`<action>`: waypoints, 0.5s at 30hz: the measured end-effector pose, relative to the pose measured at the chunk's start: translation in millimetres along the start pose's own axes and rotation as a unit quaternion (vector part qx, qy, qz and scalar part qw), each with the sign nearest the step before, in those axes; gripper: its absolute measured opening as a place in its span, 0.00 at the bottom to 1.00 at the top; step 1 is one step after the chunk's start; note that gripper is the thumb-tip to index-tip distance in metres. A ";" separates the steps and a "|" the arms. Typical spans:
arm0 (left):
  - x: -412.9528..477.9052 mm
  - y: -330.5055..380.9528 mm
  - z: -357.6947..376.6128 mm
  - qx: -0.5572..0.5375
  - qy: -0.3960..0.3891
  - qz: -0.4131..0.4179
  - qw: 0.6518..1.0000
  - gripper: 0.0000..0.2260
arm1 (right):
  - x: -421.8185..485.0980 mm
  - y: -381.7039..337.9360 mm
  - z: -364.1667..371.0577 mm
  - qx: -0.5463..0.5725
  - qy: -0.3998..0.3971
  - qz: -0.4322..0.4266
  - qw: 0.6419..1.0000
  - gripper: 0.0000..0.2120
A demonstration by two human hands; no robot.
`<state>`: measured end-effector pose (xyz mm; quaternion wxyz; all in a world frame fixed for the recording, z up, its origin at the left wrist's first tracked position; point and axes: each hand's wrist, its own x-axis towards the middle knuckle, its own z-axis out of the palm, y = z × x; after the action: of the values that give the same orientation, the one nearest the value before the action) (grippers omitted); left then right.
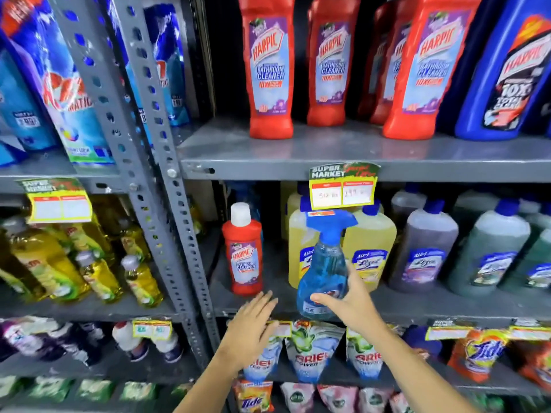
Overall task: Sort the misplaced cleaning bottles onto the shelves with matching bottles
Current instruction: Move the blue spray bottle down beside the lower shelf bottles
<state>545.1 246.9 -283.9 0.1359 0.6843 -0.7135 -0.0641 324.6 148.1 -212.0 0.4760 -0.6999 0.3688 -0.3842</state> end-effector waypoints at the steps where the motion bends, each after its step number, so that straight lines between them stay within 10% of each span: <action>1: 0.1 -4.1 7.6 0.025 -0.029 -0.008 0.999 0.25 | 6.0 7.6 2.9 -0.008 0.004 0.006 1.000 0.32; 15: -0.9 -20.1 42.5 0.017 -0.008 -0.012 1.000 0.31 | 51.7 55.3 23.3 -0.079 0.016 0.027 0.996 0.34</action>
<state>552.5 242.7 -330.2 0.1180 0.6944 -0.7074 -0.0590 359.3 96.2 -260.8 0.4235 -0.7189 0.4241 -0.3520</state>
